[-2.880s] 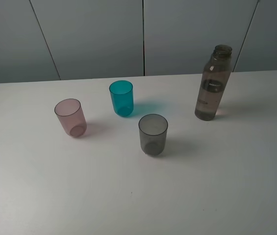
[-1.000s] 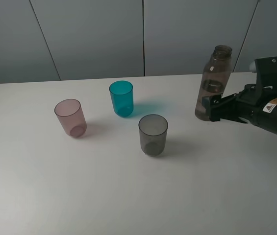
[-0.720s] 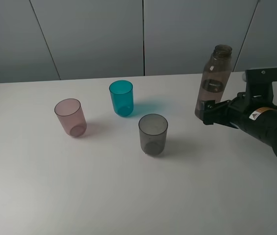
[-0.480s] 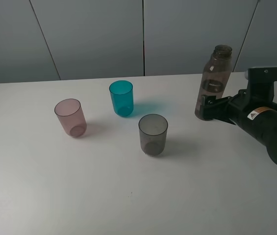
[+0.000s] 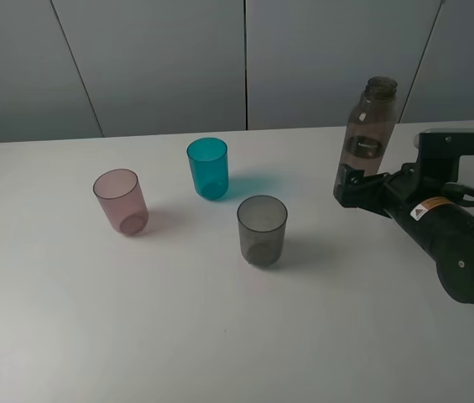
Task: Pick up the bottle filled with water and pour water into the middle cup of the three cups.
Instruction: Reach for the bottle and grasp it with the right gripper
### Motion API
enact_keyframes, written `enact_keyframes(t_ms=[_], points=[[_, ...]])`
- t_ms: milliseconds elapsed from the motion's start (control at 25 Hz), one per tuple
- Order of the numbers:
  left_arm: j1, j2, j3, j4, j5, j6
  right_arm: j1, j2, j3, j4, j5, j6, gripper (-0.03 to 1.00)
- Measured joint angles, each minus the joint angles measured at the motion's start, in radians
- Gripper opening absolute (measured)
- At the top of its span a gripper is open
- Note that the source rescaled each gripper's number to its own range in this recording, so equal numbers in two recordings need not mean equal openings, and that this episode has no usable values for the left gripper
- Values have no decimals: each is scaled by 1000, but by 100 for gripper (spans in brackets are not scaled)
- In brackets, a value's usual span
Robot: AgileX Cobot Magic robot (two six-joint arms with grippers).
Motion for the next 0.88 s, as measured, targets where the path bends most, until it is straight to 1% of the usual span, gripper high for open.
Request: enact_keyframes(t_ms=[80, 200, 480, 720, 880], points=[[0, 0, 0, 0, 0, 0, 0, 35, 0, 0, -5, 7, 99], [0, 0, 0, 0, 0, 0, 0, 66, -10, -7, -5, 21, 99], [0, 0, 0, 0, 0, 0, 1, 113, -86, -27, -13, 33, 100], [0, 0, 0, 0, 0, 0, 1, 169, -124, -15, -15, 35, 100], [0, 0, 0, 0, 0, 0, 1, 192, -145, 22, -15, 35, 100]])
